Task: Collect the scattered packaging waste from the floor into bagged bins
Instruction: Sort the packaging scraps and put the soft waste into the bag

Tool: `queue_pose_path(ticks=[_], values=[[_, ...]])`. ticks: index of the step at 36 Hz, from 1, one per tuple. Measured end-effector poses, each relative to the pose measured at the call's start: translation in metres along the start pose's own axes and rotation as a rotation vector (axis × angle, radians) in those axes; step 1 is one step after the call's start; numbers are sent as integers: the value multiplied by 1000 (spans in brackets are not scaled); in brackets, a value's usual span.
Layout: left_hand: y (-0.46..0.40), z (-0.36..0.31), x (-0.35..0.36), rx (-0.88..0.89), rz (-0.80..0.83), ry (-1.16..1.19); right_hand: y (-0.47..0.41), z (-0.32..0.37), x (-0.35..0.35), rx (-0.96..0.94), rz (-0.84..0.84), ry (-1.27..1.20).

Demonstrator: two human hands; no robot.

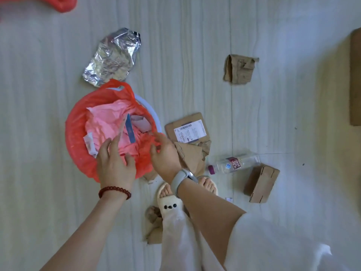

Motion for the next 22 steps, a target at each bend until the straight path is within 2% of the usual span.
queue_pose_path(ticks=[3,8,12,17,22], values=[[19,-3,24,120,76,-66,20,-48,-8,143,-3,15],[54,-16,97,331,385,-171,72,-158,-32,412,-67,117],[60,-2,164,235,589,-243,106,-244,-49,646,-115,95],[46,49,248,94,825,-389,114,-338,-48,797,-188,39],[20,99,319,146,851,-592,92,-412,-31,857,-312,-69]])
Point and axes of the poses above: each hand's wrist, its own y-axis away from the middle knuckle, its own x-axis out of the palm, z = x × y, the point moved 5 cm from there along -y, towards the middle knuckle, and after that the axes turned 15 degrees about z, right-handed, at the moved point
